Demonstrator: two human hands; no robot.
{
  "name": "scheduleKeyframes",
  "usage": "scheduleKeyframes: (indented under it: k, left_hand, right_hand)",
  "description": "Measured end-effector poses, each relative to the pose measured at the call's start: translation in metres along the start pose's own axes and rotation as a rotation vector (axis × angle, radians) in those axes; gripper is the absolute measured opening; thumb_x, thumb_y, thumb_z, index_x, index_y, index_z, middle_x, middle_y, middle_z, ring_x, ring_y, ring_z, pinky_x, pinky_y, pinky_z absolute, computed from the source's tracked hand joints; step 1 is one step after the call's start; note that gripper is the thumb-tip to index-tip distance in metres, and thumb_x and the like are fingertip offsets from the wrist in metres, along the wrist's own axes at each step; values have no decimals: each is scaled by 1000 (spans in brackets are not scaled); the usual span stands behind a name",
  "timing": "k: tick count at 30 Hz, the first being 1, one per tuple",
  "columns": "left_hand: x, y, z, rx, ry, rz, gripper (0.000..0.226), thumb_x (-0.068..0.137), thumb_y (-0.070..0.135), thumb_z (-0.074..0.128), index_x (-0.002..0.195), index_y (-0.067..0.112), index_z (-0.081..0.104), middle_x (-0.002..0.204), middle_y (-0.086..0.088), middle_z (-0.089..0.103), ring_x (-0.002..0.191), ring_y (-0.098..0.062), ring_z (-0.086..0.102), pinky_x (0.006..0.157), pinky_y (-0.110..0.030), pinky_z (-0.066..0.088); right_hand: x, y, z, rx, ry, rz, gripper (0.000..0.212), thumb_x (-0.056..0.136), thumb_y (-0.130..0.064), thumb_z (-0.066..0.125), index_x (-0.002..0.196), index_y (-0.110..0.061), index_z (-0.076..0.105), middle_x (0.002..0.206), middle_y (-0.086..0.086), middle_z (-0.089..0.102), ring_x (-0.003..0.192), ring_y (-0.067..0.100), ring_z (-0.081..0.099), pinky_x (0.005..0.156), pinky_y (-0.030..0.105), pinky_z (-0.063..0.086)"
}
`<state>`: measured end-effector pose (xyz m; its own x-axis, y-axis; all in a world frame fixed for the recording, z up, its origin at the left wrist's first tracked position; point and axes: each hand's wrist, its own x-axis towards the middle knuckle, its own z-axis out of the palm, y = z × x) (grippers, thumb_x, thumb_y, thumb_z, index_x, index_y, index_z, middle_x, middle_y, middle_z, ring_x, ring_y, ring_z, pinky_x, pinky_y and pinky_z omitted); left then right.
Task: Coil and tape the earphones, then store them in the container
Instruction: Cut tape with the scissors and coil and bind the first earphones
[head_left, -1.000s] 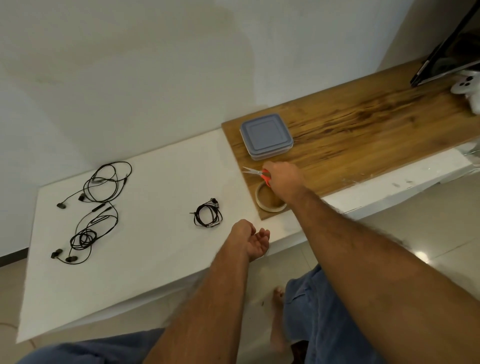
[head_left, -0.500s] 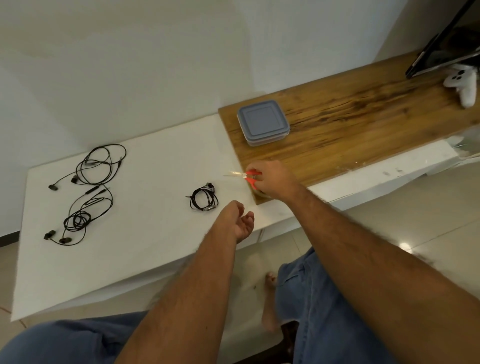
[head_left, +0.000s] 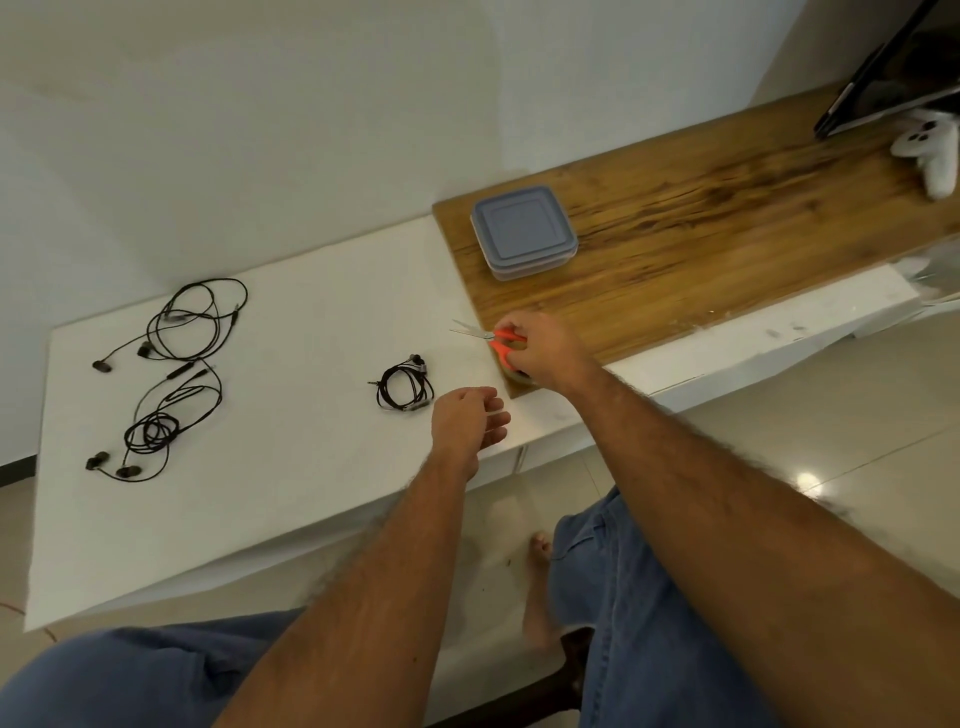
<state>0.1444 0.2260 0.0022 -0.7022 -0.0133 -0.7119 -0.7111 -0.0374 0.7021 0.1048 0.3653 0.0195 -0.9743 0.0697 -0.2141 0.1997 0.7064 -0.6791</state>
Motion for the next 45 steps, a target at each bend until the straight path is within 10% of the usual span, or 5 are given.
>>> scheduleKeyframes:
  k: [8,27,30,38,45]
  left_hand:
    - [0,4,-6,-429,-86,-161,17,89,7,49,95,0,63,81,-10,64,62,-15,61,46,-19,47]
    - [17,-7,7,-247,163,93,10,90,1,63,99,2,66,77,-7,66,63,-12,63,51,-19,51]
    - [17,-7,7,-243,163,94,9,90,4,64,98,6,66,79,-5,67,65,-12,63,50,-19,50]
    - [13,-4,6,-267,126,97,12,88,2,65,100,4,65,74,-7,63,60,-11,58,49,-19,49]
    - [11,-6,7,-229,116,66,13,87,-1,64,95,9,65,71,-6,62,56,-10,56,46,-18,47]
  right_hand:
    - [2,5,3,-9,12,-8,21,87,-22,69,108,-19,68,99,-2,68,95,15,60,82,31,53]
    - [0,7,-5,261,-12,59,17,87,-15,66,103,-18,65,96,0,71,92,17,66,85,40,55]
    - [-8,-1,-21,414,29,129,12,90,-21,65,102,-19,64,93,-2,72,78,12,67,66,32,55]
    - [-76,4,-23,459,-722,515,40,92,-41,61,119,-12,60,100,5,76,61,13,62,49,22,44]
    - [-103,22,26,781,-606,647,41,93,-40,61,121,-11,59,103,7,75,60,11,58,55,23,45]
